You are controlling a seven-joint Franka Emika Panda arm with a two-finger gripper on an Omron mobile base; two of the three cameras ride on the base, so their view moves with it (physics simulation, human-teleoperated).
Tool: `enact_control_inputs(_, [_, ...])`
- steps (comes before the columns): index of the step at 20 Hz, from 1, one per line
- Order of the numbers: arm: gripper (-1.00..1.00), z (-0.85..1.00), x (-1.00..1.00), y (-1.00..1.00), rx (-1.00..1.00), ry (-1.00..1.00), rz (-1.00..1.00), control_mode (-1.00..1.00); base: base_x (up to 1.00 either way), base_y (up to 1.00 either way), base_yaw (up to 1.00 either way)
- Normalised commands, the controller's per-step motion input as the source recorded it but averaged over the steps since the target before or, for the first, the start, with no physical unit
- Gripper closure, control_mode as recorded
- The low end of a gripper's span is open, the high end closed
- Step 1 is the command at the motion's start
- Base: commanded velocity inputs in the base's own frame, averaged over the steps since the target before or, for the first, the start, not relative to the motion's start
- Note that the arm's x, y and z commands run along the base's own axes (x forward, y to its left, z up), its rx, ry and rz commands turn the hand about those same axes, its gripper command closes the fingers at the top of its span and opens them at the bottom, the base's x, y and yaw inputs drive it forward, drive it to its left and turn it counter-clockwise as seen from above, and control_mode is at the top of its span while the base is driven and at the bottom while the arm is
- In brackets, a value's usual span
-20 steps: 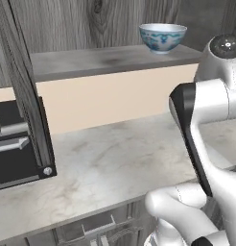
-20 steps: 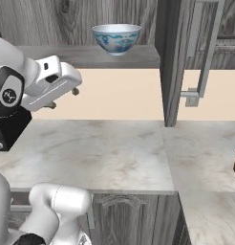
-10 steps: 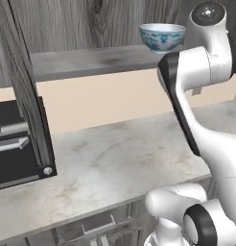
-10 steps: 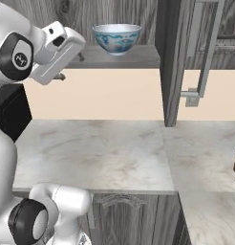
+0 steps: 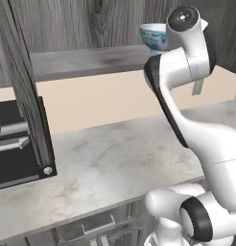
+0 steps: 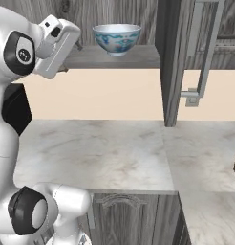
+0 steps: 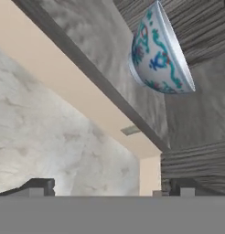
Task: Pick up the bowls from the cabinet and place each bowl in front of a stool on the dining counter.
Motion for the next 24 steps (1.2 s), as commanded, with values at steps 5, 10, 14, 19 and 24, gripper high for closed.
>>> enact_control_inputs(5, [-1.0, 0.02, 0.29, 0.02, -0.26, -0.05, 0.08, -1.0, 0.0, 0.0, 0.0])
enact_control_inputs(10, [-1.0, 0.12, 0.2, 0.09, -0.03, 0.0, 0.02, -1.0, 0.0, 0.0, 0.0])
enact_control_inputs(14, [-1.0, 0.44, 0.41, 0.03, 0.0, 0.0, 0.0, -1.0, 0.0, 0.0, 0.0])
enact_control_inputs(19, [-1.0, 0.03, 0.39, 0.0, 0.01, 0.0, 0.0, -1.0, 0.0, 0.0, 0.0])
enact_control_inputs(24, [-1.0, 0.0, 0.26, 0.0, 0.01, 0.0, 0.0, -1.0, 0.0, 0.0, 0.0])
